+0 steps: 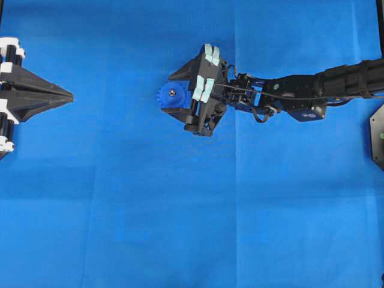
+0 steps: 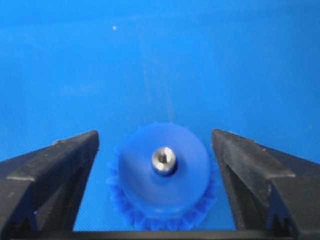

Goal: Insert the shaft placed at a random location into the center hole of the small gear at another random location.
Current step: 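Lower the shaft into the gear hole and open the right gripper, then raise the open right gripper away from the gear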

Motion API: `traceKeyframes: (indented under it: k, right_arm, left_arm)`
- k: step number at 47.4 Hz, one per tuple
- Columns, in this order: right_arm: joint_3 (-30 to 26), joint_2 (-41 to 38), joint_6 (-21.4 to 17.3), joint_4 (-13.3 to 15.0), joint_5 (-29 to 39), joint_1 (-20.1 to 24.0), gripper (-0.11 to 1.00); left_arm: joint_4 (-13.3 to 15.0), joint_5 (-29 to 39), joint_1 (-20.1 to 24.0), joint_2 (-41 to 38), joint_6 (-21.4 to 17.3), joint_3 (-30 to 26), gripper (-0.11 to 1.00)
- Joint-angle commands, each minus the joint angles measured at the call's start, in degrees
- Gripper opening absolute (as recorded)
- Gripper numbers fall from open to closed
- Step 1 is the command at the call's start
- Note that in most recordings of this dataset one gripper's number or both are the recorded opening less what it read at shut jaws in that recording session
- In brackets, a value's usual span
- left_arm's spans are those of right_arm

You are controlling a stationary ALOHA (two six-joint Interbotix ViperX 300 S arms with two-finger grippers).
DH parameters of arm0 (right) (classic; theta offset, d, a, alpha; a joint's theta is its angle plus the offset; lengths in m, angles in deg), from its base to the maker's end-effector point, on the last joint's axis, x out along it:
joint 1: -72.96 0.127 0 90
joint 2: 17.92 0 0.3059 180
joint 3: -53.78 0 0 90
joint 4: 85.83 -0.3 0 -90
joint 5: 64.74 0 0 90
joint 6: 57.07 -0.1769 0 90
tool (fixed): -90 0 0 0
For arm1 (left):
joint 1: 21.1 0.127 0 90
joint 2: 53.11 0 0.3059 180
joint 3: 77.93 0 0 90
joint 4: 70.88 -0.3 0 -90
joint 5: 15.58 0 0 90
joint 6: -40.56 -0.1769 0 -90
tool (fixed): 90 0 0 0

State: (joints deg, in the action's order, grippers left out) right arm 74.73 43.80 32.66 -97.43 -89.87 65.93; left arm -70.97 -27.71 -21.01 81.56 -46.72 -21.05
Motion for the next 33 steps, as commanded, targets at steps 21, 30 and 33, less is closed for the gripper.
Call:
traceKeyframes:
  k: [21,30,33]
  right_arm:
    - [-1.32,10.63,1.32,0.26,4.83,0.09,0.76]
    - [-0.26,11.16,1.23,0.26,5.01,0.18,0.76]
    - [0.7,12.04,1.14,0.18,5.01,0.18,0.76]
  left_arm:
    - [-0.09,-0.26,0.09,-0.18,0.09,-0.62,0.0]
    - [-0.09,-0.26,0.09,-0.18,0.09,-0.62,0.0]
    - [-0.09,-0.26,0.09,-0.18,0.09,-0.62,0.0]
